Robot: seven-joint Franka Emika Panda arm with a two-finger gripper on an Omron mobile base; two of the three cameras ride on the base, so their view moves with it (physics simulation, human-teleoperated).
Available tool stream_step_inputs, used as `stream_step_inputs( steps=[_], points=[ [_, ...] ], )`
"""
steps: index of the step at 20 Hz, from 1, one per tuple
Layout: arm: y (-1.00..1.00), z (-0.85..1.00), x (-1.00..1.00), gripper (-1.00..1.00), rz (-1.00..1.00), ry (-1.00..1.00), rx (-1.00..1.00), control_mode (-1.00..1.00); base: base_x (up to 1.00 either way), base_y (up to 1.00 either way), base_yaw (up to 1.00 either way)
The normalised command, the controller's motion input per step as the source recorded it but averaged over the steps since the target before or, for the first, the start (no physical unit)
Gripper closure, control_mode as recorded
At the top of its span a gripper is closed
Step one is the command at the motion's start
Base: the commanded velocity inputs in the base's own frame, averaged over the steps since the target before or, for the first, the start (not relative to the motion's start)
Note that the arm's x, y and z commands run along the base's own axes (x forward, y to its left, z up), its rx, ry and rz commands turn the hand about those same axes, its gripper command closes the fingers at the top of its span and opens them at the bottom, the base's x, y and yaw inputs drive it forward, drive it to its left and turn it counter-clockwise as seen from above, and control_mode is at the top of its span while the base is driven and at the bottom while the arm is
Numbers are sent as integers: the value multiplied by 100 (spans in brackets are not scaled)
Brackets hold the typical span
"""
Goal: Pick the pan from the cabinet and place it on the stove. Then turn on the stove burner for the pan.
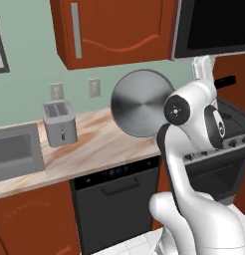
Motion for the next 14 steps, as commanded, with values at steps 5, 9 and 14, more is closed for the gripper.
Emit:
stream_step_inputs(
  steps=[5,9,14],
  points=[
    [0,0,0,100,0,0,0,100,41,-12,20],
    [0,0,0,100,0,0,0,100,38,-18,19],
    [0,0,0,100,0,0,0,100,32,-30,18]
  ],
)
